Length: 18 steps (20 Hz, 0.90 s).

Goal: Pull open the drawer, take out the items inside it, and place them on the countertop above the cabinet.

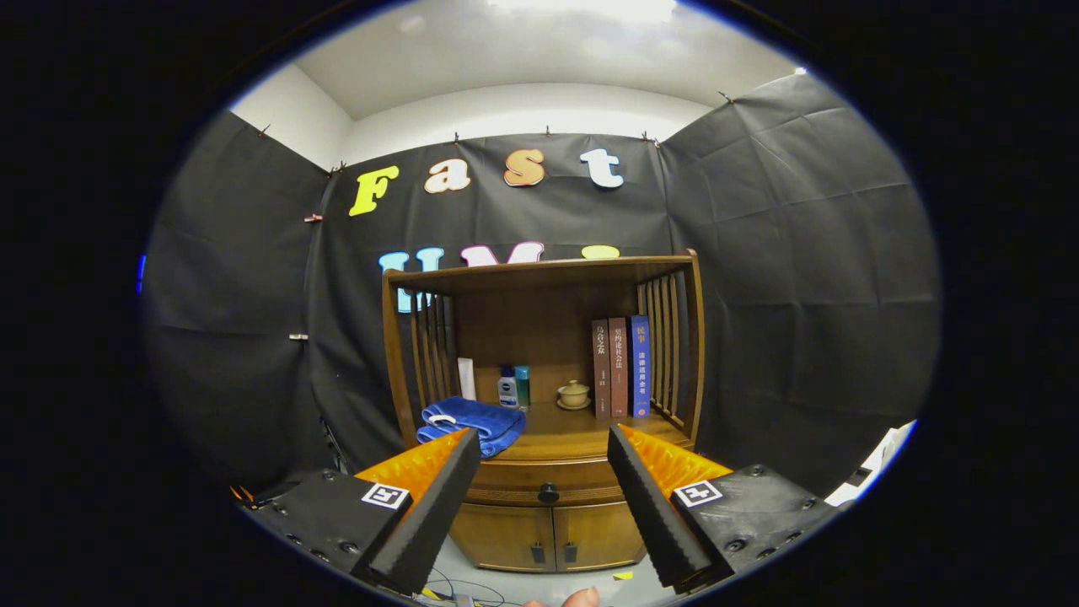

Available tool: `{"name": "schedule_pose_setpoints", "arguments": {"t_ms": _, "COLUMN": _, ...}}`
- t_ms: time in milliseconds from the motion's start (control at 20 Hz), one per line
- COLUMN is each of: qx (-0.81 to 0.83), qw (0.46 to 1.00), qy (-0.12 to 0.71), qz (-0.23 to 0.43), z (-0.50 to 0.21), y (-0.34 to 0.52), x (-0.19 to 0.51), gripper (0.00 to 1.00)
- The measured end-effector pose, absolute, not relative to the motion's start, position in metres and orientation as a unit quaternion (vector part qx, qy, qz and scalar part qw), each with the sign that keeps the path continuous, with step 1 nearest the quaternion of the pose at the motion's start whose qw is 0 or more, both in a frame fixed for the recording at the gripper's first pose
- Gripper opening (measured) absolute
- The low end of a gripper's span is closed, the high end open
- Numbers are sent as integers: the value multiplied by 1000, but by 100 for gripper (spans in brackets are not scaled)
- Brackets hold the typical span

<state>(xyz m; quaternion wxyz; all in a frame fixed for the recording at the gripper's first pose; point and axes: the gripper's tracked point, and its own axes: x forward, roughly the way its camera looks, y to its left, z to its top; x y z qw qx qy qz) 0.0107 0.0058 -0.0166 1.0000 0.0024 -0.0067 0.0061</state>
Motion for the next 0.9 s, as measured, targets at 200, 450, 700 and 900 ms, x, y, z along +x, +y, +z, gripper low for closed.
{"name": "schedule_pose_setpoints", "arguments": {"t_ms": 200, "qx": -24, "qw": 1000, "qy": -12, "qz": 13, "z": -48, "y": 9, "x": 52, "gripper": 98}}
{"name": "schedule_pose_setpoints", "arguments": {"t_ms": 450, "qx": -34, "qw": 999, "qy": -3, "qz": 10, "z": -110, "y": 8, "x": 117, "gripper": 98}}
{"name": "schedule_pose_setpoints", "arguments": {"t_ms": 700, "qx": -15, "qw": 999, "qy": 29, "qz": 9, "z": -181, "y": 5, "x": 167, "gripper": 98}}
{"name": "schedule_pose_setpoints", "arguments": {"t_ms": 900, "qx": 5, "qw": 999, "qy": 49, "qz": 4, "z": -232, "y": 4, "x": 192, "gripper": 98}}
